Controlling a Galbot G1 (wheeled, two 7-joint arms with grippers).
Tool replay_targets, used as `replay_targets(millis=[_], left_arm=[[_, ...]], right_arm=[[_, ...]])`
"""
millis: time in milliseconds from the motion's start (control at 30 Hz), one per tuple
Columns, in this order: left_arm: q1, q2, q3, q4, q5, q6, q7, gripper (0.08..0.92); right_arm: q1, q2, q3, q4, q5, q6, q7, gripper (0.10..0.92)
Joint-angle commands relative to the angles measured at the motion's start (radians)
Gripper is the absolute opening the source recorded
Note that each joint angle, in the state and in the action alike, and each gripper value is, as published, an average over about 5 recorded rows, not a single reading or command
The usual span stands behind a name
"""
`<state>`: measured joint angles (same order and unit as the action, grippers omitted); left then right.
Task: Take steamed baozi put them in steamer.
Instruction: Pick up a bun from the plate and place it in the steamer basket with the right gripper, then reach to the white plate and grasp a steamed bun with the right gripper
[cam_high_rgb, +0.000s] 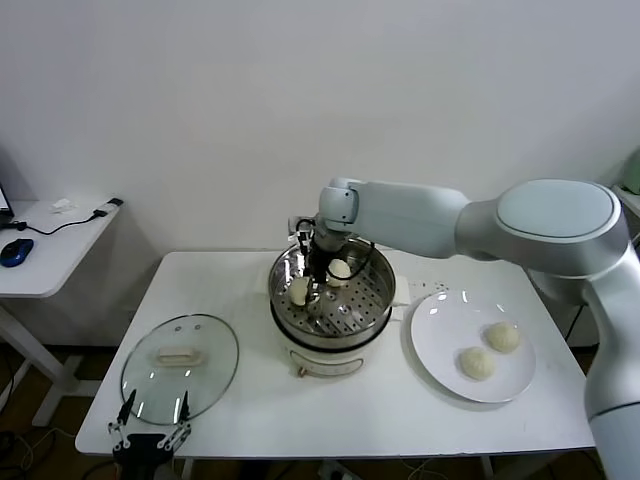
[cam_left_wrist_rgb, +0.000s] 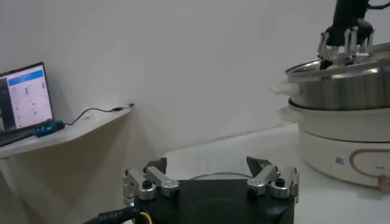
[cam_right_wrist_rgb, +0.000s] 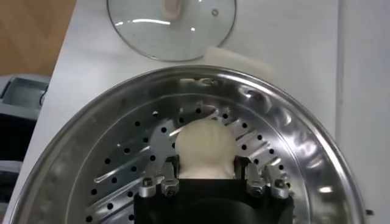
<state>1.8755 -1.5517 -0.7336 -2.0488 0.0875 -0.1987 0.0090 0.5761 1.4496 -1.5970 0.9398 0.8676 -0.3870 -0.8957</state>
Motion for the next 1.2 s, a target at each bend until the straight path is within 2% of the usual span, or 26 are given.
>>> replay_targets(millis=[33,167,267,433,667,933,1200], left_arm=[[-0.001,0.0,0.003,0.001,0.0,0.001,0.001,0.823],[0.0,0.0,0.003,0.003,0.0,0.0,0.0,0.823],[0.001,0.001,0.002,0.002,0.0,-0.001,0.0,0.823],[-0.002,0.0,0.005,0.001,0.002,0.0,0.0,0.823],[-0.008,-0.002,0.009,-0.003,0.017,0.004,0.002,0.823],[-0.018,-0.011,0.014,-0.007,0.041,0.013,0.005,0.823],[-0.01,-0.015,0.009,-0.012,0.058,0.019,0.008,0.823]], right_arm=[[-0.027,0.017,-0.004,-0.004,-0.001,-0.009,0.02,0.666],[-0.019,0.006,0.016,0.005,0.006,-0.012,0.026,0.773],[0.015,-0.024,0.021,0.031,0.006,-0.01,0.019,0.814],[0.108,-0.137,0.02,0.128,-0.001,0.006,-0.005,0.822],[0.27,-0.409,-0.001,0.29,-0.064,0.07,-0.083,0.823],[0.312,-0.729,-0.015,0.461,-0.254,0.119,-0.154,0.823],[0.025,-0.981,0.155,0.557,-0.528,0.141,-0.153,0.823]])
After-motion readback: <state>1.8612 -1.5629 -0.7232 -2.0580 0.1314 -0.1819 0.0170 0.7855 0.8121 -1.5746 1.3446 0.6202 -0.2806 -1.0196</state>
